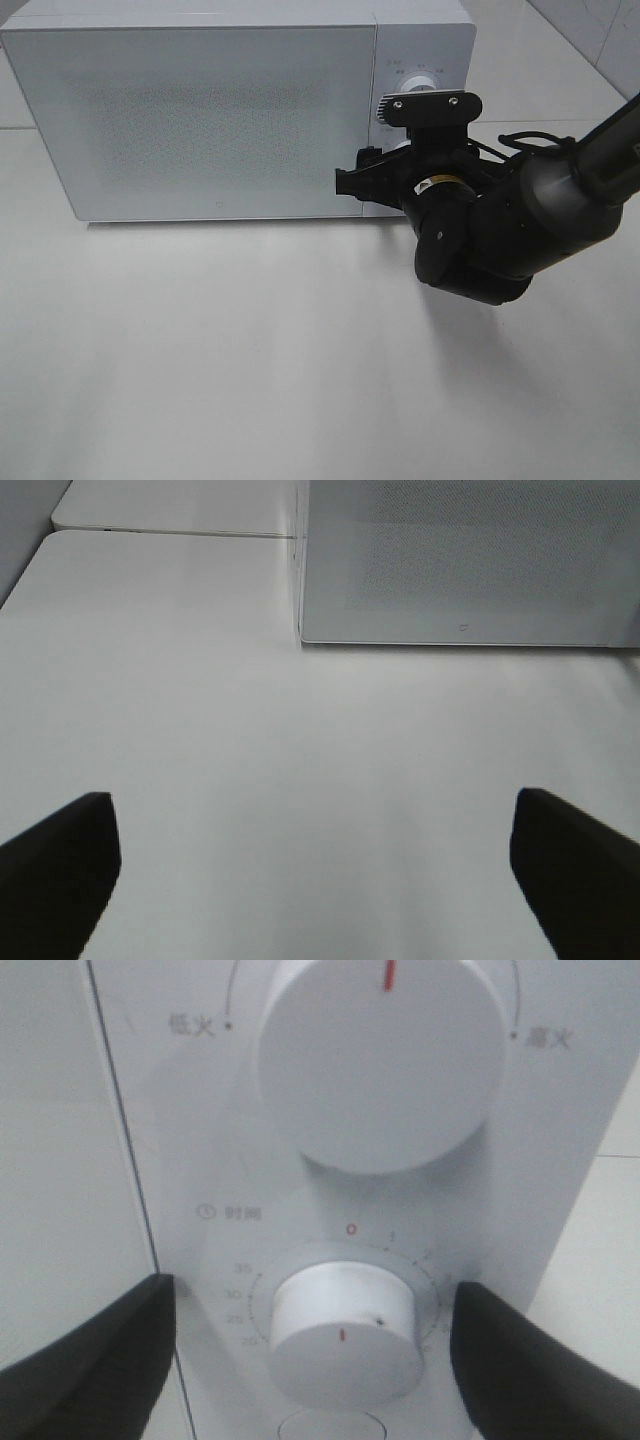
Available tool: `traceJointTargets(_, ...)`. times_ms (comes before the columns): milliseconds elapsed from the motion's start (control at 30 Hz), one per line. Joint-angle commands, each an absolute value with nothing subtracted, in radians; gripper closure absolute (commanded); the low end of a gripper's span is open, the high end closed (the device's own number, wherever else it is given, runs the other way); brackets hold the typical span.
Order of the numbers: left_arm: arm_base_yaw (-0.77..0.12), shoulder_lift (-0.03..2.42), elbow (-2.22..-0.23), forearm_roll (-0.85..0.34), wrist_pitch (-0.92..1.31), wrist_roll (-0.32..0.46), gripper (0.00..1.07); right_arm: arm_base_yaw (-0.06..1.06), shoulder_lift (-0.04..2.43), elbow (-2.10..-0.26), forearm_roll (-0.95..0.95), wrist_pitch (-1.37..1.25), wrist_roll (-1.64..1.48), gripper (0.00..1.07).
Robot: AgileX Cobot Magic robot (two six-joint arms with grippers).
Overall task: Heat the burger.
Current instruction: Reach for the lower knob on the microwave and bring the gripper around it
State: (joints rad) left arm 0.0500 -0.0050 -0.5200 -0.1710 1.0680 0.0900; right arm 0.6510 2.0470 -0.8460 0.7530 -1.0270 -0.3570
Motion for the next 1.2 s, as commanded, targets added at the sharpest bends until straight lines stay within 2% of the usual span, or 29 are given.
traceJointTargets(33,0.053,-0.02,-0.518,-0.179,1.07,0.085,0.08,0.643,2.035,-0.862,0.724,-1.061,-0.356,0.43)
traceJointTargets(67,0.053,-0.02,-0.518,-0.179,1.07,0.085,0.08,0.643,2.035,-0.862,0.724,-1.061,-0.356,0.43)
traceJointTargets(133,0.053,-0.02,-0.518,-0.179,1.07,0.085,0.08,0.643,2.036,-0.862,0.724,-1.061,-0.356,0.58)
traceJointTargets(167,0.053,-0.02,-0.518,-0.179,1.07,0.085,0.08,0.643,2.036,-0.862,0.724,-1.061,-0.356,0.58)
traceJointTargets(200,0.053,-0.02,-0.518,-0.179,1.07,0.085,0.08,0.643,2.037,-0.862,0.724,-1.061,-0.355,0.71)
traceJointTargets(233,0.053,-0.02,-0.518,-0.179,1.07,0.085,0.08,0.643,2.037,-0.862,0.724,-1.061,-0.355,0.71)
traceJointTargets(267,0.053,-0.02,-0.518,-0.179,1.07,0.085,0.08,0.643,2.037,-0.862,0.723,-1.061,-0.355,0.85)
traceJointTargets(300,0.053,-0.02,-0.518,-0.179,1.07,0.085,0.08,0.643,2.037,-0.862,0.717,-1.063,-0.355,0.93)
traceJointTargets(333,0.053,-0.02,-0.518,-0.179,1.07,0.085,0.08,0.643,2.037,-0.862,0.717,-1.063,-0.355,0.93)
traceJointTargets(367,0.053,-0.02,-0.518,-0.179,1.07,0.085,0.08,0.643,2.037,-0.862,0.695,-1.071,-0.355,1.06)
traceJointTargets(400,0.053,-0.02,-0.518,-0.179,1.07,0.085,0.08,0.643,2.037,-0.862,0.662,-1.072,-0.352,1.07)
traceJointTargets(867,0.053,-0.02,-0.518,-0.179,1.07,0.085,0.08,0.643,2.037,-0.862,0.644,-1.113,-0.326,1.07)
traceJointTargets(1100,0.053,-0.02,-0.518,-0.179,1.07,0.085,0.08,0.643,2.037,-0.862,0.588,-1.147,-0.094,1.07)
traceJointTargets(1200,0.053,-0.02,-0.518,-0.179,1.07,0.085,0.08,0.643,2.037,-0.862,0.507,-1.167,0.121,1.07)
